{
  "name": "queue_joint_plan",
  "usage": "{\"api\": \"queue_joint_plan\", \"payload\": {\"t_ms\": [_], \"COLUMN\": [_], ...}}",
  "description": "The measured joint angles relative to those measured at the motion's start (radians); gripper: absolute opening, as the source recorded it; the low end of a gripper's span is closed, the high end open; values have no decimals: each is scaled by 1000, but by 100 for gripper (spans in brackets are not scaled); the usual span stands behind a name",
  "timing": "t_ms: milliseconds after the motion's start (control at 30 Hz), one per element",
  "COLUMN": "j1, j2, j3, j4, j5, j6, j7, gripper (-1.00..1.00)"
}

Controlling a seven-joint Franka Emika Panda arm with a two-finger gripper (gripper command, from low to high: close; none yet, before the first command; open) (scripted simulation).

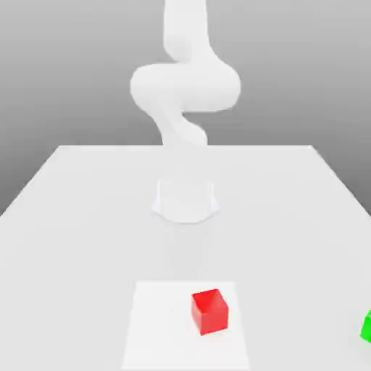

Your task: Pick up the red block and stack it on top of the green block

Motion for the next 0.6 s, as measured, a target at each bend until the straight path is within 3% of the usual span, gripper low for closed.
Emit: {"api": "queue_joint_plan", "payload": {"t_ms": [600], "j1": [82], "j2": [660], "j3": [2], "j4": [-311], "j5": [7], "j6": [356], "j7": [-182], "gripper": [0]}}
